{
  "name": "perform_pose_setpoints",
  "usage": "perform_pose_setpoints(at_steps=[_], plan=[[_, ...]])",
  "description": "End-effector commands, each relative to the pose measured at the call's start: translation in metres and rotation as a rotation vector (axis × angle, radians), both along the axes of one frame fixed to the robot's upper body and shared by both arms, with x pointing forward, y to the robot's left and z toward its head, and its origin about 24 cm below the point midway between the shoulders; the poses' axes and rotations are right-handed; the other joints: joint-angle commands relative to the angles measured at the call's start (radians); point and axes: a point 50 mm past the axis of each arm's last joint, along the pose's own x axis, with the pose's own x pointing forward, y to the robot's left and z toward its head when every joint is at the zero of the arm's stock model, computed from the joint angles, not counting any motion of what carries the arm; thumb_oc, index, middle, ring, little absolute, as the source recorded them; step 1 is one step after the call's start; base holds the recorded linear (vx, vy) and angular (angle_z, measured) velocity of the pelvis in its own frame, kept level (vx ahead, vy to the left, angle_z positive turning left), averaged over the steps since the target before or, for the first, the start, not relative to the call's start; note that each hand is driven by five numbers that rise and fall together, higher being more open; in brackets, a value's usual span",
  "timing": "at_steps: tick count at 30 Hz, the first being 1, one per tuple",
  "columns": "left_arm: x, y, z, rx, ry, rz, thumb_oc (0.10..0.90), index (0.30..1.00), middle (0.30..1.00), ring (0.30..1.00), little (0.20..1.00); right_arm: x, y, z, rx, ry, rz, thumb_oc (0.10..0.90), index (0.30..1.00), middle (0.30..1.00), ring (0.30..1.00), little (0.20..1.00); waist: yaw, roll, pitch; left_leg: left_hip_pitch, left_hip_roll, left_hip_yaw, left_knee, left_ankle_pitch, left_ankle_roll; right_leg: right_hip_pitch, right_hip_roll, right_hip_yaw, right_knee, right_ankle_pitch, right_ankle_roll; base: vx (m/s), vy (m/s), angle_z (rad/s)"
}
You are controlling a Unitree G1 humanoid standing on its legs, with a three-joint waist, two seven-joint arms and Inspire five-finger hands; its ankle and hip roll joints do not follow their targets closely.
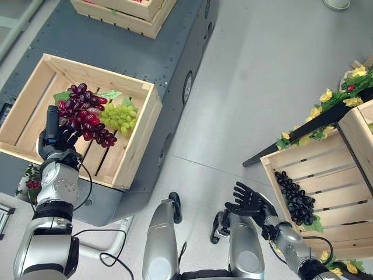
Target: Pick up the fruits from the basket on one side to the basket on the other side
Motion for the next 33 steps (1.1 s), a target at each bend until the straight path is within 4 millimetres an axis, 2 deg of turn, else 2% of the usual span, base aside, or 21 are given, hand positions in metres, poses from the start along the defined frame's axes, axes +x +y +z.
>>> perform_pose_setpoints(at_steps=[1, 7, 9, 13, 14, 16, 17, 18, 19, 23, 24, 25, 29, 33], plan=[[0.003, 0.008, 0.054, 0.078, -0.250, 0.016, 0.400, 0.300, 0.300, 0.300, 0.300, -0.008, -0.012, 0.006, -0.055, -0.083, -0.044, 0.800, 0.900, 0.900, 0.900, 0.900, 0.006, 0.063, -0.112, 0.182, -0.061, 0.020, -0.082, -0.162, 0.071, -0.036, 0.000, 0.000, -0.074, 0.186, -0.015, 0.02, -0.034, 0.00], [0.006, 0.001, 0.065, 0.107, -0.304, -0.029, 0.400, 0.300, 0.300, 0.300, 0.300, -0.004, 0.004, 0.017, -0.091, -0.168, 0.071, 0.800, 0.900, 0.900, 0.900, 0.900, 0.007, 0.065, -0.120, 0.203, -0.072, 0.018, -0.102, -0.157, 0.072, -0.019, -0.005, -0.003, -0.090, 0.204, -0.004, 0.00, -0.012, 0.00], [0.008, -0.006, 0.071, 0.113, -0.354, -0.062, 0.400, 0.300, 0.300, 0.300, 0.300, 0.002, 0.018, 0.031, -0.083, -0.256, 0.140, 0.800, 0.900, 0.900, 0.900, 0.900, 0.013, 0.069, -0.124, 0.214, -0.080, 0.012, -0.115, -0.153, 0.070, -0.007, -0.010, -0.009, -0.103, 0.214, 0.001, 0.00, -0.026, 0.06], [0.008, -0.006, 0.071, 0.114, -0.356, -0.065, 0.400, 0.300, 0.300, 0.300, 0.300, 0.002, 0.019, 0.032, -0.089, -0.268, 0.155, 0.800, 0.900, 0.900, 0.900, 0.900, 0.013, 0.069, -0.124, 0.215, -0.081, 0.011, -0.116, -0.152, 0.070, -0.005, -0.011, -0.009, -0.105, 0.215, 0.002, 0.00, -0.019, 0.07], [0.015, -0.030, 0.077, 0.155, -0.395, -0.158, 0.400, 0.300, 0.300, 0.300, 0.300, 0.023, 0.060, 0.077, -0.046, -0.481, 0.302, 0.800, 0.900, 0.900, 0.900, 0.900, 0.038, 0.076, -0.136, 0.252, -0.095, -0.002, -0.164, -0.138, 0.064, 0.030, -0.017, -0.021, -0.146, 0.243, 0.020, -0.01, -0.074, 0.02], [0.018, -0.039, 0.077, 0.166, -0.405, -0.192, 0.400, 0.300, 0.300, 0.300, 0.300, 0.030, 0.073, 0.091, -0.031, -0.537, 0.338, 0.800, 0.900, 0.900, 0.900, 0.900, 0.045, 0.080, -0.140, 0.270, -0.098, -0.006, -0.186, -0.130, 0.061, 0.048, -0.017, -0.026, -0.165, 0.250, 0.023, -0.01, -0.074, 0.02], [0.022, -0.051, 0.080, 0.176, -0.416, -0.232, 0.400, 0.300, 0.300, 0.300, 0.300, 0.040, 0.090, 0.110, -0.019, -0.607, 0.374, 0.800, 0.900, 0.900, 0.900, 0.900, 0.057, 0.082, -0.152, 0.292, -0.101, -0.012, -0.218, -0.120, 0.056, 0.072, -0.016, -0.034, -0.196, 0.255, 0.025, -0.01, -0.059, 0.09], [0.024, -0.055, 0.081, 0.175, -0.418, -0.244, 0.400, 0.300, 0.300, 0.300, 0.300, 0.043, 0.095, 0.117, -0.011, -0.625, 0.384, 0.800, 0.900, 0.900, 0.900, 0.900, 0.060, 0.083, -0.156, 0.302, -0.102, -0.014, -0.231, -0.115, 0.054, 0.083, -0.015, -0.038, -0.209, 0.257, 0.026, -0.01, -0.085, 0.08], [0.028, -0.063, 0.083, 0.173, -0.424, -0.274, 0.400, 0.300, 0.300, 0.300, 0.300, 0.051, 0.109, 0.133, 0.024, -0.651, 0.414, 0.800, 0.900, 0.900, 0.900, 0.900, 0.068, 0.084, -0.169, 0.327, -0.104, -0.019, -0.264, -0.102, 0.047, 0.111, -0.009, -0.046, -0.247, 0.264, 0.025, 0.00, -0.058, 0.06], [0.035, -0.074, 0.085, 0.158, -0.418, -0.318, 0.400, 0.300, 0.300, 0.300, 0.300, 0.059, 0.131, 0.159, 0.052, -0.697, 0.484, 0.800, 0.900, 0.900, 0.900, 0.900, 0.081, 0.089, -0.211, 0.382, -0.107, -0.029, -0.345, -0.067, 0.026, 0.187, 0.019, -0.065, -0.365, 0.275, 0.020, 0.02, -0.060, 0.03], [0.035, -0.074, 0.085, 0.158, -0.419, -0.318, 0.400, 0.300, 0.300, 0.300, 0.300, 0.059, 0.131, 0.159, 0.052, -0.697, 0.483, 0.800, 0.900, 0.900, 0.900, 0.900, 0.081, 0.090, -0.210, 0.384, -0.106, -0.029, -0.347, -0.066, 0.025, 0.190, 0.020, -0.066, -0.368, 0.276, 0.020, 0.04, -0.077, 0.06], [0.039, -0.080, 0.085, 0.164, -0.402, -0.334, 0.400, 0.300, 0.300, 0.300, 0.300, 0.062, 0.139, 0.172, 0.068, -0.709, 0.509, 0.800, 0.900, 0.900, 0.900, 0.900, 0.088, 0.090, -0.238, 0.412, -0.108, -0.034, -0.392, -0.049, 0.012, 0.237, 0.039, -0.075, -0.444, 0.280, 0.017, 0.07, -0.080, 0.07], [0.047, -0.096, 0.076, 0.174, -0.345, -0.367, 0.400, 0.300, 0.300, 0.300, 0.300, 0.074, 0.151, 0.192, 0.055, -0.718, 0.507, 0.800, 0.900, 0.900, 0.900, 0.900, 0.111, 0.085, -0.301, 0.475, -0.116, -0.053, -0.481, -0.015, -0.017, 0.350, 0.094, -0.093, -0.607, 0.287, 0.002, 0.09, -0.097, 0.08], [0.051, -0.106, 0.069, 0.142, -0.328, -0.396, 0.400, 0.300, 0.300, 0.300, 0.300, 0.079, 0.157, 0.205, 0.083, -0.721, 0.510, 0.800, 0.900, 0.900, 0.900, 0.900, 0.122, 0.081, -0.331, 0.490, -0.120, -0.063, -0.499, -0.007, -0.026, 0.385, 0.113, -0.097, -0.648, 0.288, -0.006, 0.04, -0.068, 0.08]])
